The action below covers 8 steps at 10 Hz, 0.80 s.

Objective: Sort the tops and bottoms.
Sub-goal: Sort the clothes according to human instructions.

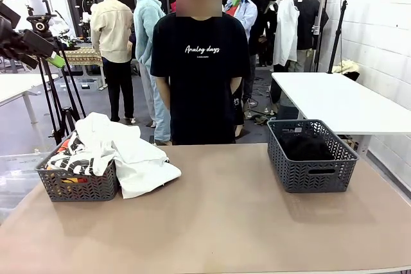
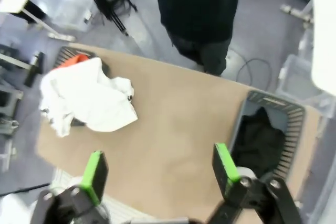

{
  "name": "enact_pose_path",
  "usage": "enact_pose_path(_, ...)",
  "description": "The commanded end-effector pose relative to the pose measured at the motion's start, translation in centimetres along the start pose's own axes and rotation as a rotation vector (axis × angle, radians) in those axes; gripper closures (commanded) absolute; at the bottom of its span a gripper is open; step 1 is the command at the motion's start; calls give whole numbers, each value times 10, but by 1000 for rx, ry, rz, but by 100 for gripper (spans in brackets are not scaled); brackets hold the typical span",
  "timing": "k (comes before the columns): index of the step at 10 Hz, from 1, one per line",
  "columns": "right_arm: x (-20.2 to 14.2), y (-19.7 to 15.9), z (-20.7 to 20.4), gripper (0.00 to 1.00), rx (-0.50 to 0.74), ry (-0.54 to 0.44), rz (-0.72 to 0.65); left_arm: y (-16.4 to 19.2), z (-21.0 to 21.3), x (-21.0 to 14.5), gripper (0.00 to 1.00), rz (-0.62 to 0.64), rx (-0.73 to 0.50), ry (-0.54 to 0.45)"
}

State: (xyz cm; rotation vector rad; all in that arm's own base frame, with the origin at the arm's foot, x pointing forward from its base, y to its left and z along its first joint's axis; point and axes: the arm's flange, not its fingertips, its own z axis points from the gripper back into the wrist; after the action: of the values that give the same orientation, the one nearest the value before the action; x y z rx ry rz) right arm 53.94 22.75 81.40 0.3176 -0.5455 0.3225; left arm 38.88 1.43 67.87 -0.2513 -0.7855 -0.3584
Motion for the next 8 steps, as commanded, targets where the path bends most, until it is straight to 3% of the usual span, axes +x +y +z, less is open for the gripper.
enact_pose_path(1, 26, 8, -39, 0, 26, -7, 47, 0, 1, 0, 0, 0, 3, 0)
enact_pose_path(8, 26, 8, -39, 0, 26, -7, 47, 0, 1, 0, 0, 0, 3, 0)
